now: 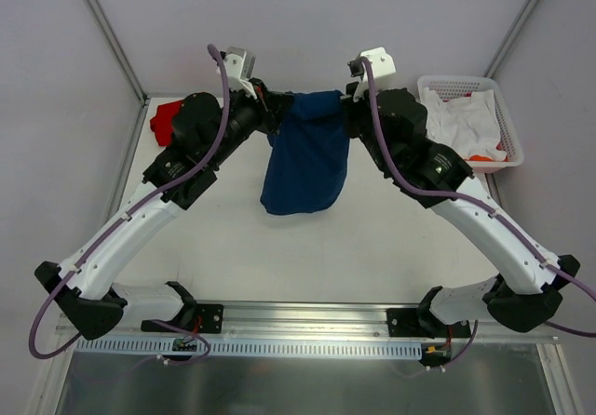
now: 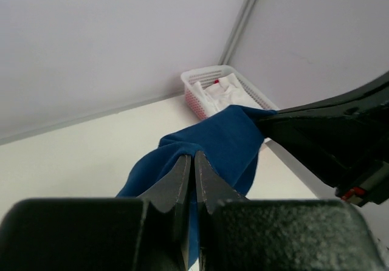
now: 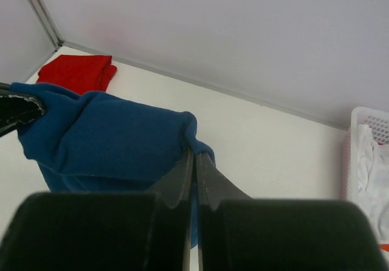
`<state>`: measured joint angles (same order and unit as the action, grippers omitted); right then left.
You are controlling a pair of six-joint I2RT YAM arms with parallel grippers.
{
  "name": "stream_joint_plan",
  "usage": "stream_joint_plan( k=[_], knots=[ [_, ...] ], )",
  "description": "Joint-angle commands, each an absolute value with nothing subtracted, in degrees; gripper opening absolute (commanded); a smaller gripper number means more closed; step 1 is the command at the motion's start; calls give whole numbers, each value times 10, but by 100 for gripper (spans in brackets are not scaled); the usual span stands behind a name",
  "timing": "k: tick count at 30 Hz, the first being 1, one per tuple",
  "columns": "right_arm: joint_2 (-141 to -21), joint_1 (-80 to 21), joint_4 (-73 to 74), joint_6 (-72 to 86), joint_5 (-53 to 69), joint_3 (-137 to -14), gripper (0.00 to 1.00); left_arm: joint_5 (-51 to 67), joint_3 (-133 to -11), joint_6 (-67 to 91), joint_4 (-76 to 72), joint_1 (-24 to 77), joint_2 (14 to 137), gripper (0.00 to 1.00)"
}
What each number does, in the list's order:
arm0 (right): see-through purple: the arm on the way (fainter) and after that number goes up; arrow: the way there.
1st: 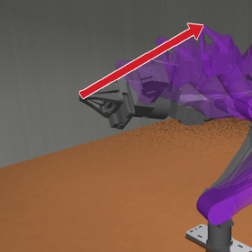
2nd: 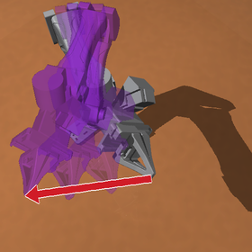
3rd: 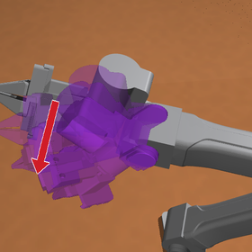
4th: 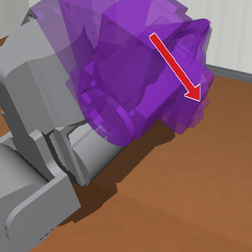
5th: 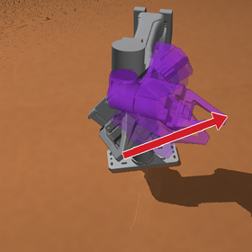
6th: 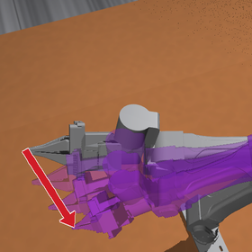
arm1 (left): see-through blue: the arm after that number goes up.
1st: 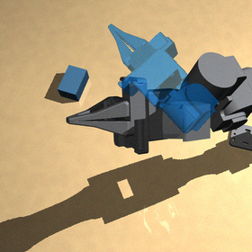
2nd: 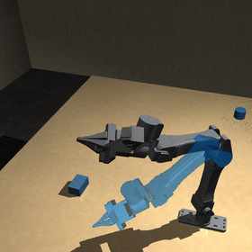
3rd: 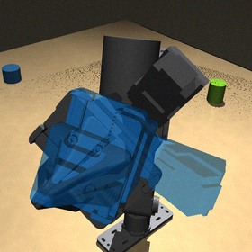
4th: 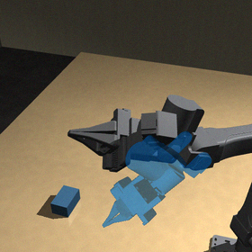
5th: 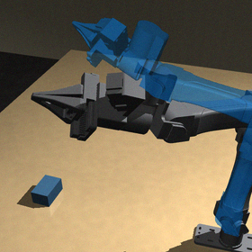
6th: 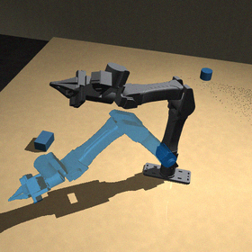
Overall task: Fold and stack the t-shirts
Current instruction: Fold the long partially folded tshirt into a neat square
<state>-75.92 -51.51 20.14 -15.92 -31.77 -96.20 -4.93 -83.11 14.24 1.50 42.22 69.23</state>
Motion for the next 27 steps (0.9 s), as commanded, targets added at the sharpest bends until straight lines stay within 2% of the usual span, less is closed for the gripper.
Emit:
stream_joint_plan(
  k=[1, 8, 20, 23, 27],
  knots=[
    [-773, -484, 195, -138, -292, -990, 0, -15, -853, 172, -22, 390, 712, 0],
    [-821, -407, 204, -114, -236, -1004, 0, 59, -886, 203, -22, 307, 793, 0],
    [-893, -365, 217, -132, -209, -1090, 0, 108, -1003, 196, -12, 283, 897, 0],
    [-882, -364, 218, -125, -202, -1076, 0, 111, -989, 200, -12, 284, 888, 0],
    [-845, -366, 201, -96, -196, -994, 0, 107, -914, 216, -31, 285, 848, 0]
  ],
)
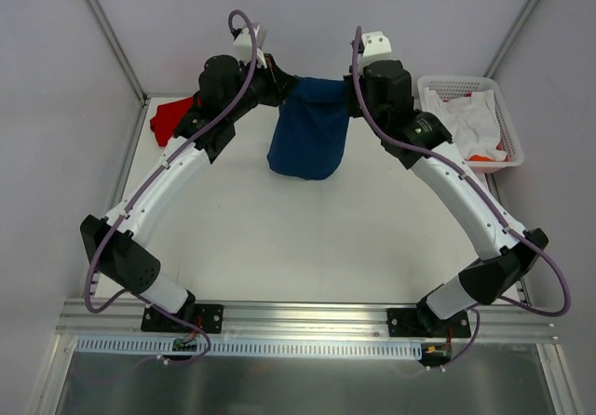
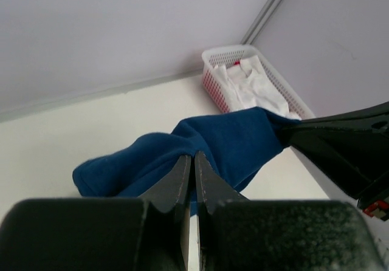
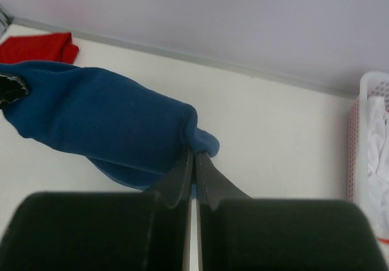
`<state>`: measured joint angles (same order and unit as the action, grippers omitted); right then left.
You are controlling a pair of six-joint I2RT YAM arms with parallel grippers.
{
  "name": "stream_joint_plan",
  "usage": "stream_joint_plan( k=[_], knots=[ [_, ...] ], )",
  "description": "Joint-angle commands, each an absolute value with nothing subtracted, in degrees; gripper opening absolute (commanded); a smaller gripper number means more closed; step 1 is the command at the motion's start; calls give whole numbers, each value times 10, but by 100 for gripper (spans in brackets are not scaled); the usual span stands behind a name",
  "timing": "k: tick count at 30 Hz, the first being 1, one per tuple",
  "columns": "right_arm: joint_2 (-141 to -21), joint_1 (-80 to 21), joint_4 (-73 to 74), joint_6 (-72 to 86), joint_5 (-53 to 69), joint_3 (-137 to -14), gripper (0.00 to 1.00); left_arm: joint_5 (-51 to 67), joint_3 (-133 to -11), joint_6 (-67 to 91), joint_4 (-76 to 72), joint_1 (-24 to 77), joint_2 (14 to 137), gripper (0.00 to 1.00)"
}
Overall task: Fold and stack the t-shirts
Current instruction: Fold the long partially folded tshirt into a neat square
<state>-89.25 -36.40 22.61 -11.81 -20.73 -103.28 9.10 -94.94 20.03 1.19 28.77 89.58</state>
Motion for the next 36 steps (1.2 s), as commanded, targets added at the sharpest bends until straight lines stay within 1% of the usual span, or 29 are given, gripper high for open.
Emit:
stream_joint_plan(
  k=[1, 9, 10, 16, 19, 25, 29, 36],
  knots=[
    [-837, -366, 198, -91, -194, -980, 0, 103, -878, 219, -36, 285, 831, 0],
    [-764, -387, 184, -44, -185, -845, 0, 103, -698, 272, -90, 286, 757, 0],
    [-759, -390, 181, -37, -185, -819, 0, 100, -658, 282, -104, 290, 738, 0],
    [-730, -426, 186, -11, -191, -764, 0, 77, -548, 308, -106, 308, 661, 0],
    [-717, -454, 192, -2, -201, -735, 0, 60, -520, 321, -91, 330, 627, 0],
    [-666, -522, 199, 78, -238, -638, 0, 18, -448, 349, -58, 392, 564, 0],
    [-636, -561, 220, 114, -267, -609, 0, 4, -410, 376, -38, 433, 526, 0],
    [-612, -634, 246, 163, -308, -566, 0, -61, -356, 414, -4, 504, 469, 0]
  ],
)
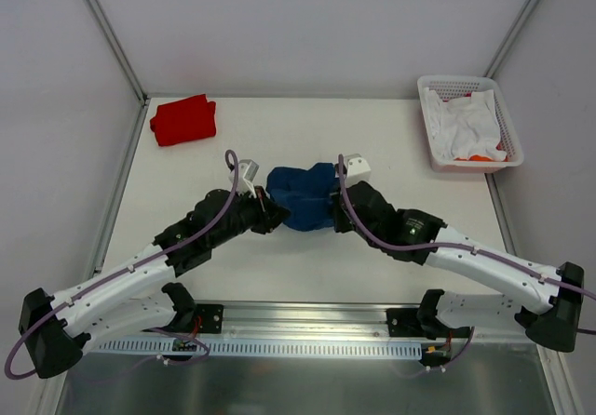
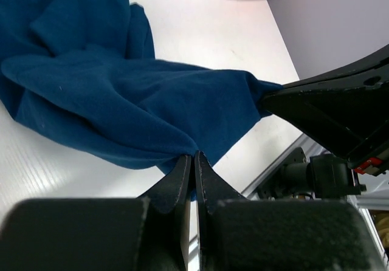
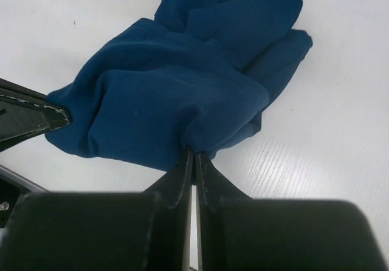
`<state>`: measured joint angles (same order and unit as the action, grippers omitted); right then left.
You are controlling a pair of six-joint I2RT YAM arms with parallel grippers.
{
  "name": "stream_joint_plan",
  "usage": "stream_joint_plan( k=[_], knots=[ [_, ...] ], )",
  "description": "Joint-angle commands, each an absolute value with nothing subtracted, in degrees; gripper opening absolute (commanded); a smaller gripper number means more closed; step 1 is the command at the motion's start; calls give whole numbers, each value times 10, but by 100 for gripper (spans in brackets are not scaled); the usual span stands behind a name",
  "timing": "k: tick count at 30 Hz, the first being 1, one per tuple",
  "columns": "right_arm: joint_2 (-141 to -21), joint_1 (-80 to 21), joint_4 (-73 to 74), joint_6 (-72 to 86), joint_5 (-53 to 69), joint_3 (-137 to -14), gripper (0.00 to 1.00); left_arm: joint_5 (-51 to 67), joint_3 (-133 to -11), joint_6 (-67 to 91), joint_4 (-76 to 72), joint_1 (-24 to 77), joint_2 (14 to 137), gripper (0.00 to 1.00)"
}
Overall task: Fold and stack the t-shirts
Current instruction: Fold the long partially folded tshirt into a neat square
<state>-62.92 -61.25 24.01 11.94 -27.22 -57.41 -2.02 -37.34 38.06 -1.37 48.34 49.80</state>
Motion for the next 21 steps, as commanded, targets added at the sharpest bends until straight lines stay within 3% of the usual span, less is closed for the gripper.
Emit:
stream_joint_plan(
  k=[1, 7, 21],
  knots=[
    [-612, -642, 249, 177, -316, -559, 0, -66, -350, 418, -4, 511, 462, 0],
    [-631, -719, 258, 235, -350, -536, 0, -112, -292, 461, 27, 562, 418, 0],
    [-741, -698, 238, 184, -405, -570, 0, -171, -322, 389, -9, 546, 514, 0]
  ],
)
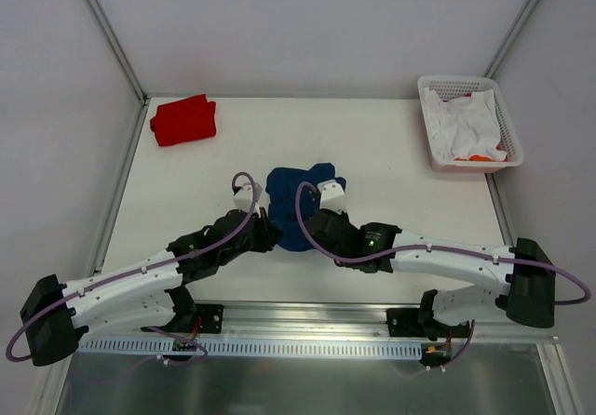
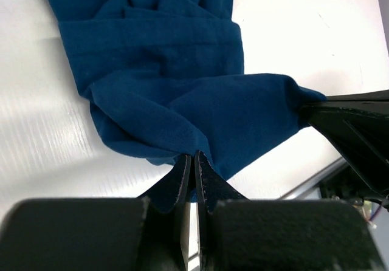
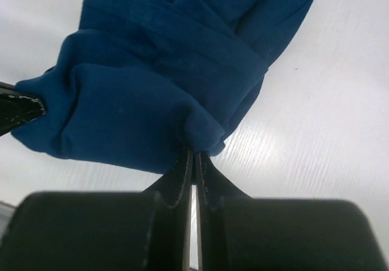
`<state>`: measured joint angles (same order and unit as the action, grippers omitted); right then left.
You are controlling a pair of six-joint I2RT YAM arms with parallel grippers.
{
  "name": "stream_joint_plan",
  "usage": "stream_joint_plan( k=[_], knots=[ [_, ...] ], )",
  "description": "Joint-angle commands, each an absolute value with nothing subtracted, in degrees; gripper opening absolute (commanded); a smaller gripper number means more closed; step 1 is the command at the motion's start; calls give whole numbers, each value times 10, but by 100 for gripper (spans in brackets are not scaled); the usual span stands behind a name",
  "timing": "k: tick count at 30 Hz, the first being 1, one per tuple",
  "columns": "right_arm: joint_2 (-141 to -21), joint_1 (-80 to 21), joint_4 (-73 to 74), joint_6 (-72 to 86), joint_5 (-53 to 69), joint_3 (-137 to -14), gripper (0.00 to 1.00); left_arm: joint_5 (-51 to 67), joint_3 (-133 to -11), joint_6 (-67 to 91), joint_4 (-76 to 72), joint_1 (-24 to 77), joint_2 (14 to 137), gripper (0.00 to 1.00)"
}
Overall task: Fold and stack the t-shirts
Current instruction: Fold the long partially folded tshirt into a neat square
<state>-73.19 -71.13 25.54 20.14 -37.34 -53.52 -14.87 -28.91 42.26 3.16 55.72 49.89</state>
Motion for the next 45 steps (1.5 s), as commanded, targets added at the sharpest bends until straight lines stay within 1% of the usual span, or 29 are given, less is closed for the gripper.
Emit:
stream_joint_plan(
  k=[1, 7, 12, 24, 33, 40, 45],
  knots=[
    [-744, -688, 234, 177, -403, -572, 0, -169, -325, 383, -24, 536, 519, 0],
    [-764, -640, 199, 143, -384, -574, 0, -150, -380, 335, -46, 493, 575, 0],
    [-781, -594, 172, 119, -355, -579, 0, -100, -405, 308, -75, 444, 616, 0],
    [-861, -498, 126, 60, -308, -642, 0, -37, -473, 273, -142, 378, 757, 0],
    [-921, -428, 96, 40, -273, -675, 0, 1, -546, 253, -164, 324, 854, 0],
    [-970, -379, 76, 14, -243, -728, 0, 38, -596, 243, -176, 276, 907, 0],
    [-1019, -351, 73, 5, -222, -791, 0, 55, -636, 243, -180, 244, 949, 0]
  ],
)
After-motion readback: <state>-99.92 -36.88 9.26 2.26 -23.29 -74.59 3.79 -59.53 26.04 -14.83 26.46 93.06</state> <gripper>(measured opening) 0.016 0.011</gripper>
